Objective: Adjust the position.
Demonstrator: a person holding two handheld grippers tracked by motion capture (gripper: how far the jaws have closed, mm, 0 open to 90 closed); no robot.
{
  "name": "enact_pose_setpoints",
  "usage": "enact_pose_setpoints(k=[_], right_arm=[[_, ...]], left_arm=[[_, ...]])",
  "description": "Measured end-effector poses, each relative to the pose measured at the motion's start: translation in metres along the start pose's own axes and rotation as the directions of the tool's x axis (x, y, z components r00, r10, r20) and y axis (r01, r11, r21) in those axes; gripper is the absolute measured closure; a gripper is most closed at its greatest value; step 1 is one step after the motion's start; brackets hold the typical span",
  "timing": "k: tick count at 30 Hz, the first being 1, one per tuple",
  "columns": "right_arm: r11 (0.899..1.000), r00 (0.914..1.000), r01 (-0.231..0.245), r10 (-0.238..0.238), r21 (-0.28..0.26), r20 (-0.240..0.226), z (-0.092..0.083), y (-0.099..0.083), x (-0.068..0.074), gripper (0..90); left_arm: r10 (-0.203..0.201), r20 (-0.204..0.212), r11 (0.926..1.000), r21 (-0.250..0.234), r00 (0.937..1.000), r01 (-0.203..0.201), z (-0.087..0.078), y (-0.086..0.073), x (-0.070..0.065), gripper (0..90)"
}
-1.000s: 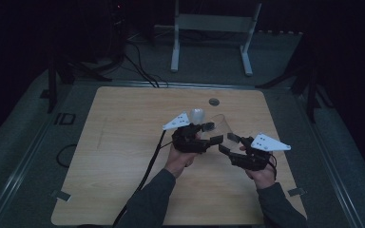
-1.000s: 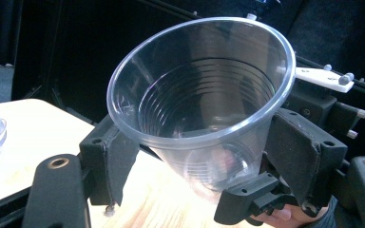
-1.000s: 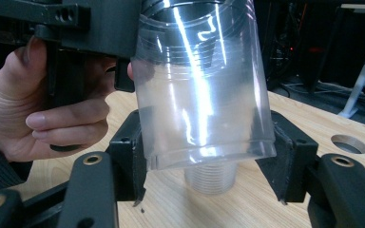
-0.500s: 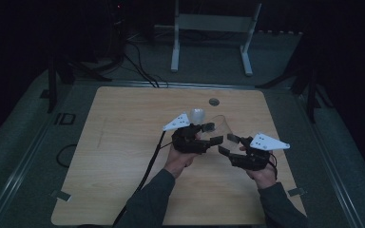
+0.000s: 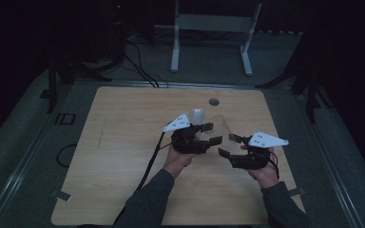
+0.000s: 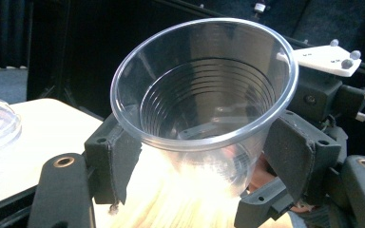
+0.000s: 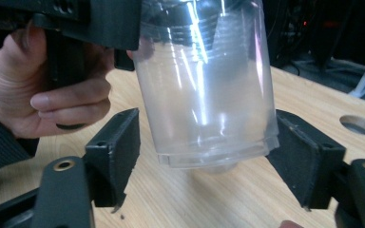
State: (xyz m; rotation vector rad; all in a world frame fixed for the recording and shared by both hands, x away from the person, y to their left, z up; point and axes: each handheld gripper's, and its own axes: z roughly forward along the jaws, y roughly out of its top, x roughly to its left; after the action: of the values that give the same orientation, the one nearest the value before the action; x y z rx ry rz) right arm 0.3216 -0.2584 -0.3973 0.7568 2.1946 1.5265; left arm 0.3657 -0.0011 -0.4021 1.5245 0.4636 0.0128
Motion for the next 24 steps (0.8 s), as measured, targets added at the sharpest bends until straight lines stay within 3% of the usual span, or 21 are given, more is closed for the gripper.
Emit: enact_pose_setpoints(k=[6, 11, 21, 24], right_arm=[[0.999, 0.9999, 0.014, -0.014, 0.033, 0.010, -0.001, 0.004, -0.001, 23.8], [0.994, 0.9996, 0.025, -0.027, 0.108, 0.012, 0.001, 0.008, -0.003, 22.3], [0.981, 0.9971, 0.071, -0.075, 0.179, 0.016, 0.009, 0.010, 0.000, 25.0], [0.975, 0.9943, 0.098, -0.104, 0.197, 0.021, 0.014, 0.010, 0.004, 31.6]], left_arm=[[0.021, -0.018, 0.9996, 0.020, 0.9996, -0.020, 0.000, 0.000, -0.001, 29.8], [0.048, -0.046, 0.9977, 0.050, 0.9978, -0.046, 0.001, -0.001, -0.002, 29.9], [0.125, -0.082, 0.9855, 0.126, 0.9888, -0.114, 0.003, -0.002, -0.008, 30.0], [0.145, -0.085, 0.9814, 0.139, 0.9857, -0.133, 0.004, -0.002, -0.010, 30.0]])
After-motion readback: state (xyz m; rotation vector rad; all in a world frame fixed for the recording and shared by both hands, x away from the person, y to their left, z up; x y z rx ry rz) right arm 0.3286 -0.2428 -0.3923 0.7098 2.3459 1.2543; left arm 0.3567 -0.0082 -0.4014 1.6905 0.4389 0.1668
